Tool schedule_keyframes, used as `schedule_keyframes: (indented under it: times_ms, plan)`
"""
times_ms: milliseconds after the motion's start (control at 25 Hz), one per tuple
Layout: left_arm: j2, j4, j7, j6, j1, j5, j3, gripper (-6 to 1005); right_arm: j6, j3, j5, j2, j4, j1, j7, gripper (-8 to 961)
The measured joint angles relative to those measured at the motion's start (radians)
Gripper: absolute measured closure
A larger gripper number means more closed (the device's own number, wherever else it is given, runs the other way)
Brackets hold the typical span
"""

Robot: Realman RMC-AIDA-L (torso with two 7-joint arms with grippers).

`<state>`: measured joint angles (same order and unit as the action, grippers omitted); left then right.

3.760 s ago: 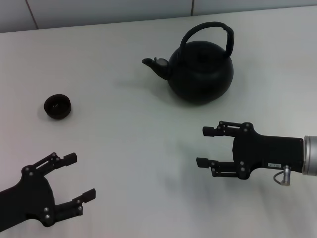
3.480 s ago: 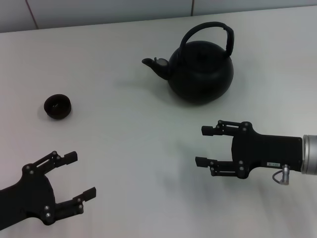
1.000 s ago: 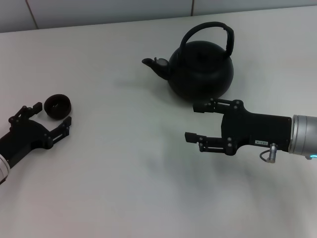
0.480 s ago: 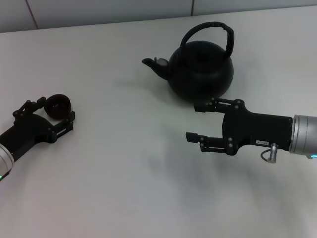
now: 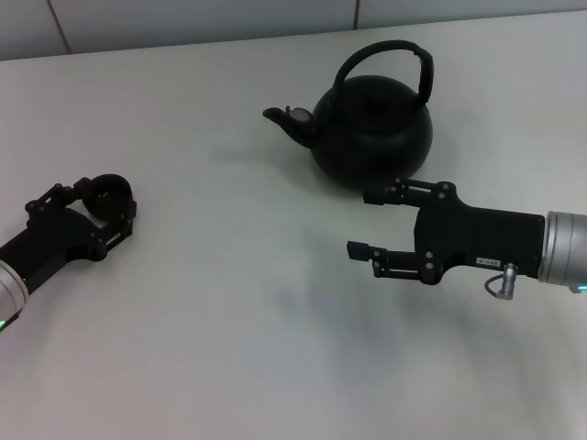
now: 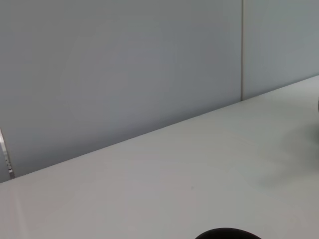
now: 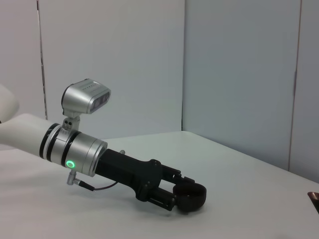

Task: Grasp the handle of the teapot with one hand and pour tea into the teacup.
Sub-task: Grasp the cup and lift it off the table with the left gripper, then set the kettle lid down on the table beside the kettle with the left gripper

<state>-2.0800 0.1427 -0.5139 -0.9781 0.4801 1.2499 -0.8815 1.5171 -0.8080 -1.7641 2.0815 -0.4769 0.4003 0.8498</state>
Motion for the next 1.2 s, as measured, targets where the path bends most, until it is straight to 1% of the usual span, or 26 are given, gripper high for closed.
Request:
schedule_keyframes:
  times_ms: [200, 520, 720, 800, 920, 960, 1000, 1040, 1080, 1120, 1160, 1200]
  plan:
    - [0.000, 0.000, 0.000, -0.006, -0.001, -0.001, 0.000, 316, 0.000, 0.000, 0.000, 0.000, 0.000, 0.001, 0.000, 216]
    - [0.000, 0.000, -0.009, -0.015, -0.007, -0.001, -0.002, 316, -0.019, 0.001, 0.000, 0.001, 0.005, 0.006, 0.000, 215]
    - [0.001, 0.000, -0.024, -0.125, -0.027, 0.005, -0.014, 315, -0.025, 0.003, 0.002, 0.002, 0.007, 0.004, -0.001, 216]
    - [0.002, 0.004, -0.024, -0.175, -0.034, 0.007, -0.048, 315, -0.027, 0.004, 0.011, 0.002, 0.008, 0.003, -0.003, 216]
    - [0.003, 0.021, -0.017, -0.263, -0.051, 0.007, -0.130, 315, -0.033, 0.006, 0.024, 0.002, 0.011, 0.000, -0.026, 217]
    - [0.003, 0.026, -0.017, -0.282, -0.055, 0.007, -0.152, 315, -0.034, 0.007, 0.026, 0.002, 0.013, -0.001, -0.032, 217]
    - [0.003, 0.026, -0.017, -0.282, -0.055, 0.007, -0.152, 315, -0.035, 0.007, 0.026, 0.002, 0.016, -0.001, -0.037, 217]
    - [0.003, 0.033, -0.018, -0.301, -0.061, 0.008, -0.183, 315, -0.035, 0.008, 0.027, 0.003, 0.019, 0.000, -0.040, 217]
    - [0.003, 0.033, -0.018, -0.301, -0.061, 0.008, -0.183, 316, -0.035, 0.008, 0.027, 0.003, 0.022, 0.000, -0.040, 217]
    - [0.003, 0.042, -0.024, -0.327, -0.073, 0.008, -0.240, 316, -0.035, 0.008, 0.027, 0.003, 0.024, 0.001, -0.041, 217]
    - [0.003, 0.045, -0.023, -0.334, -0.076, 0.008, -0.259, 316, -0.034, 0.008, 0.027, 0.002, 0.025, 0.003, -0.041, 217]
    - [0.003, 0.053, -0.019, -0.343, -0.085, 0.008, -0.310, 316, -0.033, 0.008, 0.027, 0.002, 0.025, 0.003, -0.041, 216]
